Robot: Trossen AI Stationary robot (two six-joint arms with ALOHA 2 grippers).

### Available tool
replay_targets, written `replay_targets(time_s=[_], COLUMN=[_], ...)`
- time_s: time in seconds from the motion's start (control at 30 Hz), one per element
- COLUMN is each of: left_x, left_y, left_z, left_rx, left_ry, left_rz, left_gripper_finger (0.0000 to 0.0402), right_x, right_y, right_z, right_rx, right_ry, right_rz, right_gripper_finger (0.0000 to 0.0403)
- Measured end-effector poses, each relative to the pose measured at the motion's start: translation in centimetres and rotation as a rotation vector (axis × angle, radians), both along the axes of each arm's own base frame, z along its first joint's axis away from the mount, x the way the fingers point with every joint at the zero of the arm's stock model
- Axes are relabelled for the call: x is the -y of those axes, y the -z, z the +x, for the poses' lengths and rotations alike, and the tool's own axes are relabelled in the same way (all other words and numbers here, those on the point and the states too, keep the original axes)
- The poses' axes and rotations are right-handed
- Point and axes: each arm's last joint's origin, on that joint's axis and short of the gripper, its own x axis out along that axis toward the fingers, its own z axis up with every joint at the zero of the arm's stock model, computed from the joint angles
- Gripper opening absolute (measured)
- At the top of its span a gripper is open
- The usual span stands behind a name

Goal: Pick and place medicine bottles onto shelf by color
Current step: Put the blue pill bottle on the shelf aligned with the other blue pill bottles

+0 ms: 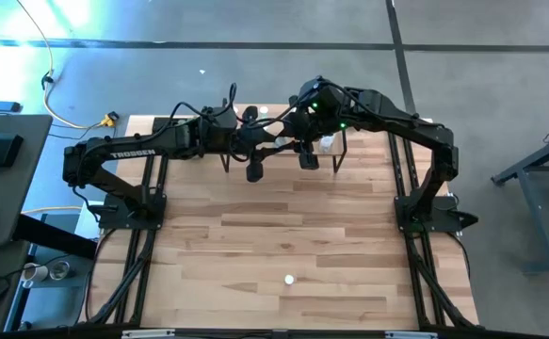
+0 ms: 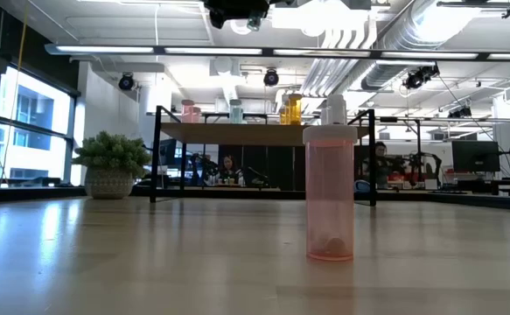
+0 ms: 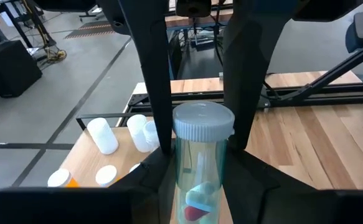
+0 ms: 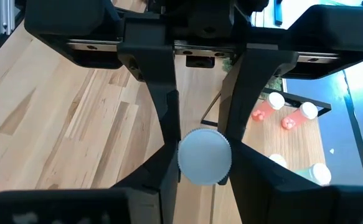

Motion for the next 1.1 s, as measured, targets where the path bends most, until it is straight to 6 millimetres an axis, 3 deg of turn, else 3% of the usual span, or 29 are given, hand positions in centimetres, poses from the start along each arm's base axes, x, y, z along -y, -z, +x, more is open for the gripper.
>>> replay_targets(time_s=[0.47, 1.0, 1.1], left_x=[-0.1, 1.5, 1.8], left_y=[0.2, -1.3, -0.7], left_z=[-0.6, -5.1, -6.0], left_rx=[-0.057, -0.161, -0.162], left_ry=[-0.084, -0.102, -0.112], left_rz=[0.011, -0.060, -0.088], left_gripper_finger=[0.0215, 0.0212, 0.0212], right_x=[0.2, 2.2, 2.9], right_y=[0.0, -0.2, 0.3], right_z=[0.0, -0.4, 0.2], right_rx=[-0.011, 0.016, 0.018], right_ry=[0.083, 0.204, 0.231], right_rz=[-0.022, 0.012, 0.033], right_gripper_finger=[0.0110, 0.0110, 0.0110])
